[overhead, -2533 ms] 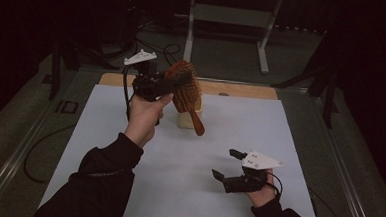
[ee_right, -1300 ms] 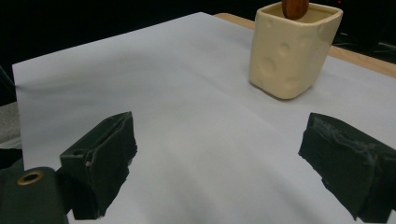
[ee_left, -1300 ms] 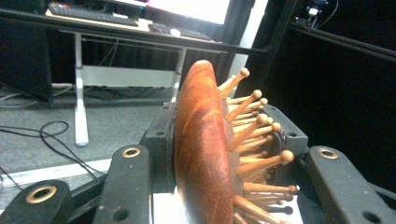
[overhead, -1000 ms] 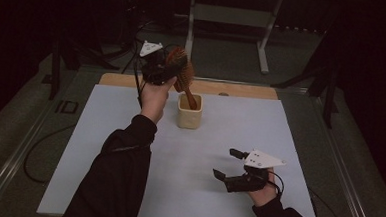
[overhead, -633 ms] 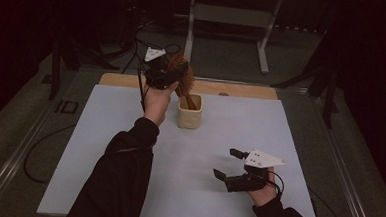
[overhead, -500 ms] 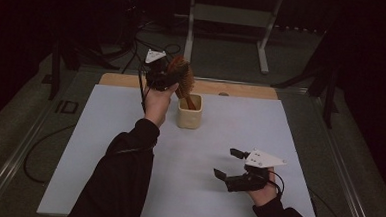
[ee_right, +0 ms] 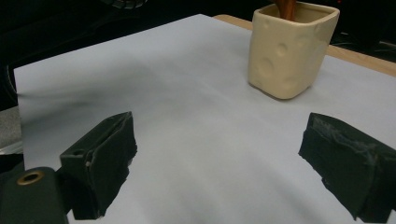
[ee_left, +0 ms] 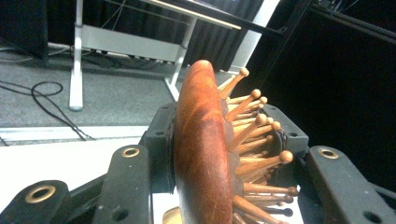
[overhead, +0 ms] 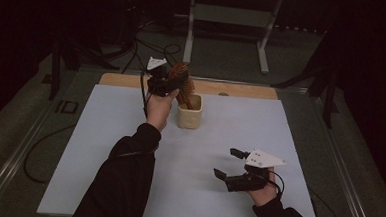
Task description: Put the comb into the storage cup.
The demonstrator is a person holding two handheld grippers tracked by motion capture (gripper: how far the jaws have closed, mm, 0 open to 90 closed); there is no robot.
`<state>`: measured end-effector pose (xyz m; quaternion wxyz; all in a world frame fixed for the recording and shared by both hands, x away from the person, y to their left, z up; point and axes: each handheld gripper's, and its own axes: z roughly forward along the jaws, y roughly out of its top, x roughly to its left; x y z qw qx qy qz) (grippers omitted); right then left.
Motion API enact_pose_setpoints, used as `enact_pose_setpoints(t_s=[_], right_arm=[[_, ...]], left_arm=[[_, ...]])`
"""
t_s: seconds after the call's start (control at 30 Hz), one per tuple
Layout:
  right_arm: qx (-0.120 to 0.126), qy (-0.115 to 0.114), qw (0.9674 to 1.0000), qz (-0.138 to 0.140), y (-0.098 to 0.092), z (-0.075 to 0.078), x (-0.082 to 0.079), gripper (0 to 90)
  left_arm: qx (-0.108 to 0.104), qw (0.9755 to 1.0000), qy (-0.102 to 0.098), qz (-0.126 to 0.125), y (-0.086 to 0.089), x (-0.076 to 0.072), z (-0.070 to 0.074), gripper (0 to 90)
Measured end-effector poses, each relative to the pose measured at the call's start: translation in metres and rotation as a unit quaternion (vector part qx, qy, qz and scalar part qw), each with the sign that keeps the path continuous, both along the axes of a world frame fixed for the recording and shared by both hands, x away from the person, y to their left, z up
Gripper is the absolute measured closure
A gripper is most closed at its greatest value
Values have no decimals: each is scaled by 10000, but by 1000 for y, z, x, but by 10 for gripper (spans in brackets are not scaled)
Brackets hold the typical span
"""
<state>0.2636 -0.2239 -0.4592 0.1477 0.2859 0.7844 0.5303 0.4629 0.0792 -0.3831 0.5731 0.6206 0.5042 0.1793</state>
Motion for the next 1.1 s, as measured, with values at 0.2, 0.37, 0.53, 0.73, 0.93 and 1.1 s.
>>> enact_pose_setpoints(t_s=[0.2, 0.37, 0.53, 0.73, 0.93, 1.1], right_arm=[[-4, 20, 10000, 2, 0, 0, 0, 100], [-3, 27, 10000, -6, 0, 0, 1, 100], [-1, 10, 10000, 8, 0, 0, 0, 100], [20, 30, 10000, 6, 0, 0, 0, 100], [7, 41, 10000, -4, 1, 0, 0, 100], [15, 50, 10000, 5, 0, -1, 1, 100]], left_arm=[[6, 10000, 1, -45, 0, 1, -3, 538], [6, 10000, 29, -87, -2, 0, -7, 536], [4, 9999, 71, -103, -2, 1, -12, 534], [-60, 9998, 138, -104, 3, 4, -14, 527], [-42, 9998, 180, -89, 6, 5, -15, 505], [34, 9997, 218, -45, 5, 5, -14, 481]])
